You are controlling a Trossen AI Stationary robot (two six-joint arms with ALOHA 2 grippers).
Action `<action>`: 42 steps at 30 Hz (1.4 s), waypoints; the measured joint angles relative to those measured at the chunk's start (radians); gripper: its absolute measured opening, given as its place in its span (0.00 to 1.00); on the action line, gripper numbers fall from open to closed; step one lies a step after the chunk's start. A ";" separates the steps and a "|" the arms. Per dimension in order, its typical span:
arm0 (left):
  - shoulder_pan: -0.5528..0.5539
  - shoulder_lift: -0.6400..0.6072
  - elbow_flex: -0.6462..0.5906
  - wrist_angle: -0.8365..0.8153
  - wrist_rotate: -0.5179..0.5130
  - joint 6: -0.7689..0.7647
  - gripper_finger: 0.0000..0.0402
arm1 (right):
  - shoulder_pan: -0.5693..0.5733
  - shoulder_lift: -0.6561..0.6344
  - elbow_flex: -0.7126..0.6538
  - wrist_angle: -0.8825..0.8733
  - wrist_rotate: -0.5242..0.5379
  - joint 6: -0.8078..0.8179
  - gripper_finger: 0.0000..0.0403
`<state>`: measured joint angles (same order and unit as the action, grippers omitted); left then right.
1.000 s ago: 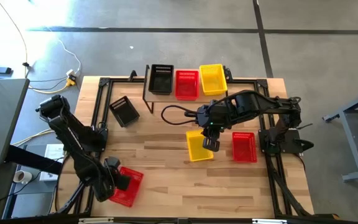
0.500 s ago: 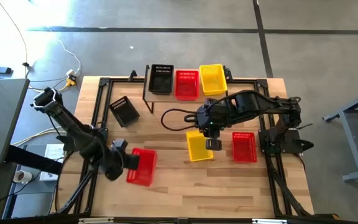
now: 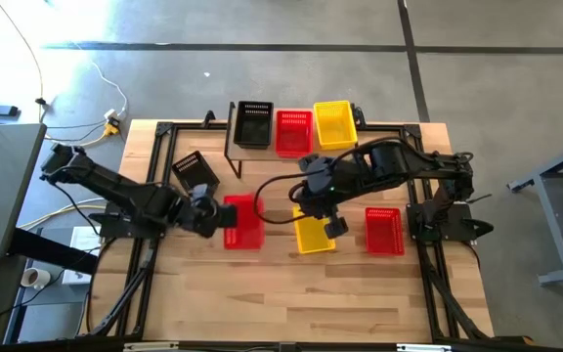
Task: Stack baskets on shelf by color
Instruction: Stack the left red basket on top of the red basket on the shelf
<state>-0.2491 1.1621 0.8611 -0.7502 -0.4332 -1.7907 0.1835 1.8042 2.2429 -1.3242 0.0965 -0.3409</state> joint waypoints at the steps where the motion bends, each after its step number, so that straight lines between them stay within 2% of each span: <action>1: 0.025 0.000 0.006 0.001 0.003 0.014 0.00 | 0.000 0.000 0.000 0.015 -0.015 -0.025 0.24; 7: 0.154 0.000 0.068 0.001 0.007 0.096 0.00 | 0.000 0.023 0.000 0.087 -0.063 -0.130 0.24; 15: 0.248 0.000 0.118 0.001 0.049 0.152 0.00 | 0.000 0.093 0.000 0.116 -0.075 -0.165 0.24; 26: 0.264 0.057 0.120 -0.009 0.133 0.128 0.00 | 0.005 0.224 0.000 0.133 -0.078 -0.166 0.24; 37: 0.276 0.089 0.120 0.002 0.168 0.121 0.00 | 0.014 0.303 0.000 0.190 -0.082 -0.158 0.24; 42: 0.283 0.089 0.120 0.059 0.170 0.154 0.00 | 0.013 0.334 0.000 0.203 -0.078 -0.157 0.24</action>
<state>0.0342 1.2507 0.9806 -0.6908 -0.2636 -1.6368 0.1963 2.1378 2.2429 -1.1216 0.0181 -0.4980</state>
